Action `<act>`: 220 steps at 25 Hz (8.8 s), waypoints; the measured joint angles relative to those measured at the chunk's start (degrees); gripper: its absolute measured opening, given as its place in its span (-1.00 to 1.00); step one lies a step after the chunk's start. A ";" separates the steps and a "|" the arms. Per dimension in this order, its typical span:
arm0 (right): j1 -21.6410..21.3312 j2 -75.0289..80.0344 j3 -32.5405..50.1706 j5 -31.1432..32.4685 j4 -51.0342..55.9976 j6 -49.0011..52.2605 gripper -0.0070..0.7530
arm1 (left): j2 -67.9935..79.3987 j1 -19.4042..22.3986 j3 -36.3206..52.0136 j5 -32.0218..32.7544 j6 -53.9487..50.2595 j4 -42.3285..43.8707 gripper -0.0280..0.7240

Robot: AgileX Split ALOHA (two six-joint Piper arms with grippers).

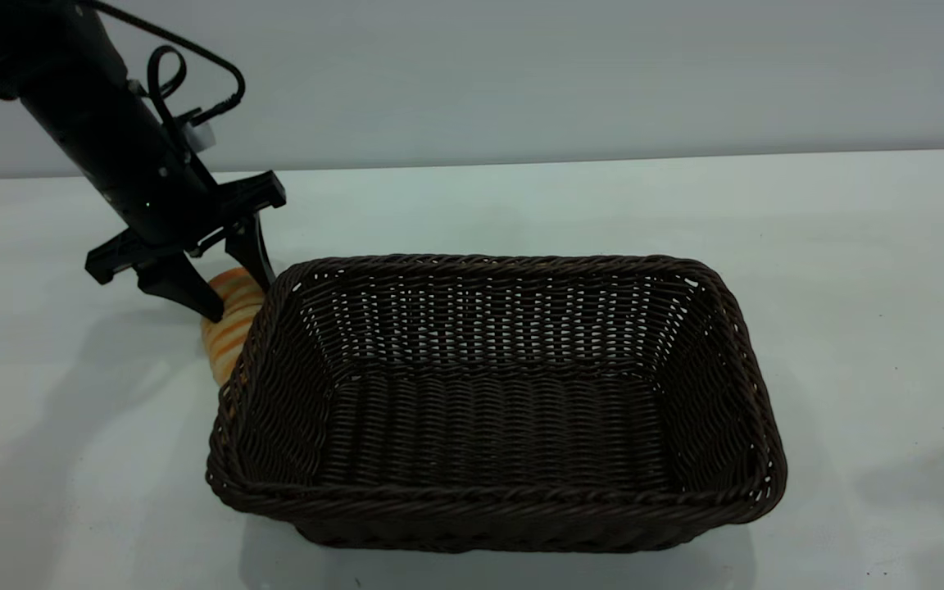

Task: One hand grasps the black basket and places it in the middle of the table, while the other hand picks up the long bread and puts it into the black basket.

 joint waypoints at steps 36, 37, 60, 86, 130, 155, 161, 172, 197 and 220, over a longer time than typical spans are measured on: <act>0.00 0.00 0.00 -0.87 0.00 0.00 0.48 | -7.16 -22.23 -14.10 29.97 23.86 1.70 -0.36; 0.00 0.00 0.00 -0.90 0.00 0.00 0.48 | -6.83 -22.72 -14.10 29.97 24.10 1.70 -0.21; 0.00 -1.25 0.00 7.59 -1.15 0.00 0.44 | -34.65 -22.99 -14.15 32.11 16.51 23.02 0.51; 0.00 -51.52 0.54 9.17 1.36 1.99 0.32 | -103.64 -22.99 35.23 32.16 12.28 23.23 0.51; 0.00 -69.77 27.50 3.84 -5.70 0.04 0.32 | -132.87 -22.99 63.16 30.22 2.39 28.37 0.51; 0.00 -69.77 27.50 3.68 -5.70 1.10 0.32 | -132.87 -22.99 63.16 30.22 4.28 24.49 0.51; 0.00 -69.77 27.50 3.68 -5.70 1.10 0.32 | -132.91 -22.92 63.16 30.22 4.28 24.49 0.51; -5.12 -71.68 27.50 3.68 -5.47 1.10 0.32 | -135.14 -3.60 63.20 30.22 4.28 24.42 0.51; -5.63 -71.68 27.52 3.68 -5.47 1.10 0.32 | -138.39 -0.39 63.20 30.22 4.28 24.42 0.51; -5.63 -71.68 27.52 3.68 -5.47 1.10 0.32 | -138.39 -0.39 63.20 30.22 4.28 24.42 0.51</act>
